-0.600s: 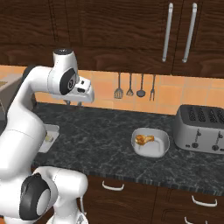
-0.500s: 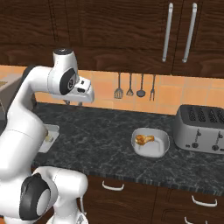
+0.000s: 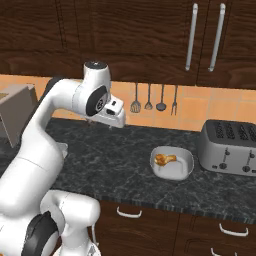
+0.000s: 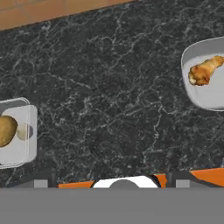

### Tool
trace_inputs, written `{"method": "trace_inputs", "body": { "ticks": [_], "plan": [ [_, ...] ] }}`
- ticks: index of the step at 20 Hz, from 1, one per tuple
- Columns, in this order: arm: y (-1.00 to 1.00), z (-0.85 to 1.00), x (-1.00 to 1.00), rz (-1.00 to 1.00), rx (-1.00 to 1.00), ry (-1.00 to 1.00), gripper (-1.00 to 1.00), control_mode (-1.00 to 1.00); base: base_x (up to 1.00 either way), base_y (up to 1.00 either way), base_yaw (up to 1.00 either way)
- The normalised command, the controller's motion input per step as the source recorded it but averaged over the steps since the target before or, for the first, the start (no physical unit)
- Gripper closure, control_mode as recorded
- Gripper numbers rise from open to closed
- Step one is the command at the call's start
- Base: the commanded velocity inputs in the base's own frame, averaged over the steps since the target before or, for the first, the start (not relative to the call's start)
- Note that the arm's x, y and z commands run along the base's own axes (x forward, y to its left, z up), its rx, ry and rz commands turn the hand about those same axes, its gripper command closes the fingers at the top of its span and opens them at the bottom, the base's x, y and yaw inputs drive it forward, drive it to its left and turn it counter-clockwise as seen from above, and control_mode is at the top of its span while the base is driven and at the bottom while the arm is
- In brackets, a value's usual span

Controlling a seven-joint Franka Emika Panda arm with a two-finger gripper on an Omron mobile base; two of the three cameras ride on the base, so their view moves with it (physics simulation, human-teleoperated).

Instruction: Take the meat container that has the chicken drumstick and place it on the second highest rack of the freezer. Then take the vegetable container that has the garlic and potato and place it on the highest rack of the freezer.

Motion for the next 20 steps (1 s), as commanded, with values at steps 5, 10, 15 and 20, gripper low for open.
{"method": "trace_inputs", "body": {
  "ticks": [5, 10, 15, 20],
  "plan": [
    [-1.0, -0.49, -0.12, -0.48, 0.0, 0.21, -1.0, -1.0, 0.0, 0.0, 0.0],
    [-1.0, -0.61, -0.14, -0.48, 0.0, 0.22, -1.0, -1.0, 0.0, 0.0, 0.0],
    [-0.86, -0.6, -0.22, -0.41, 0.01, 0.15, -1.0, -1.0, 0.0, 0.0, 0.0],
    [-0.58, -0.33, 0.02, -0.24, 0.04, 0.01, -1.0, -1.0, 0.0, 0.0, 0.0]
  ]
}}
